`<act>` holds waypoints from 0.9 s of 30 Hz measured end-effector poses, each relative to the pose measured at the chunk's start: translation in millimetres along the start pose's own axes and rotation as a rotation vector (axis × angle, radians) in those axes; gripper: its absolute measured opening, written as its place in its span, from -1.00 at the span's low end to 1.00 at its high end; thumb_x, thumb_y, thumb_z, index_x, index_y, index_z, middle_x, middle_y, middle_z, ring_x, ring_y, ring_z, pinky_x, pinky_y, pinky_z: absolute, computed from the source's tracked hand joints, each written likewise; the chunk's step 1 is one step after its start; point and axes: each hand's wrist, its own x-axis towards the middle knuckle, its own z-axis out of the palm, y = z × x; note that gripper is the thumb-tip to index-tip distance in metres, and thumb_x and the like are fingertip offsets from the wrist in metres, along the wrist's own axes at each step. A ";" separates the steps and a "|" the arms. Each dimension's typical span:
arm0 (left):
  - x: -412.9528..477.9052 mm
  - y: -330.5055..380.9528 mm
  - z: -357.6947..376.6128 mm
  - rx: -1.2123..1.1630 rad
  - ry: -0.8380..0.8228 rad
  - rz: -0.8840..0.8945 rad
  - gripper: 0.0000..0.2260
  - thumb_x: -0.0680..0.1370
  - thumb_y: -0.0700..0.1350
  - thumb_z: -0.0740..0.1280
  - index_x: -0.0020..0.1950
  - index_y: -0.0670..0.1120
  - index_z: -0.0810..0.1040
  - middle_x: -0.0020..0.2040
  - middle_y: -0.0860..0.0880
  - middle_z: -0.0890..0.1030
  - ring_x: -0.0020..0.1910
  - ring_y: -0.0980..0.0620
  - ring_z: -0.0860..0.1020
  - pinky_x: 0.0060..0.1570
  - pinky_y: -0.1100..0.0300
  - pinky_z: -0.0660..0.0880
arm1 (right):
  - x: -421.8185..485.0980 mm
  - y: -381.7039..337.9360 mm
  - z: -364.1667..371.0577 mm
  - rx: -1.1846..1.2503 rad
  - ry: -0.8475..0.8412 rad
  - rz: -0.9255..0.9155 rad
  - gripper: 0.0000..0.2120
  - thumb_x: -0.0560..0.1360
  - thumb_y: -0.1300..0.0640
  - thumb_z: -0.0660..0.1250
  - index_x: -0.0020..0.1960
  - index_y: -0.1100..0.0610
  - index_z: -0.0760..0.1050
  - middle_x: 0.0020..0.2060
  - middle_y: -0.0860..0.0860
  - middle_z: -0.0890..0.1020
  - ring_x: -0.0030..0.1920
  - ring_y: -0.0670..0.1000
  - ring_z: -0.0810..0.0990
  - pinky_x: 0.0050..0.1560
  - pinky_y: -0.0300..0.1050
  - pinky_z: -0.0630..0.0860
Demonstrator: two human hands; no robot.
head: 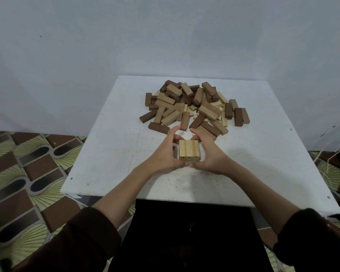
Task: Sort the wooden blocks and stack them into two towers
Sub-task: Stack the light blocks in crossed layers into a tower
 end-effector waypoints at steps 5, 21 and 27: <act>-0.7 -0.2 0.8 0.006 -0.002 -0.011 -0.13 0.34 -0.24 0.54 0.36 0.19 0.02 0.17 -0.02 0.39 0.13 0.17 0.40 -0.08 0.57 0.37 | -1.1 -1.4 -1.3 -0.003 0.013 -0.018 -0.15 0.32 0.17 0.52 0.46 0.05 0.12 0.11 -0.04 0.38 0.14 -0.13 0.31 0.13 -0.30 0.25; 0.2 -2.0 0.4 0.028 -0.006 -0.031 -0.08 0.34 -0.20 0.55 0.49 0.04 0.02 0.16 0.02 0.42 0.11 0.20 0.41 -0.05 0.61 0.32 | -2.0 -1.5 -0.1 -0.026 0.031 -0.007 -0.18 0.35 0.19 0.50 0.47 0.09 0.14 0.12 -0.06 0.37 0.14 -0.15 0.31 0.12 -0.36 0.24; -0.3 -1.0 -0.7 -0.030 -0.006 -0.064 -0.05 0.33 -0.18 0.56 0.52 0.03 0.00 0.16 0.08 0.42 0.15 0.22 0.41 -0.04 0.58 0.36 | -3.6 0.9 -1.6 0.033 0.018 -0.004 -0.14 0.31 0.15 0.53 0.47 0.09 0.13 0.14 -0.01 0.43 0.19 -0.08 0.37 0.23 -0.18 0.33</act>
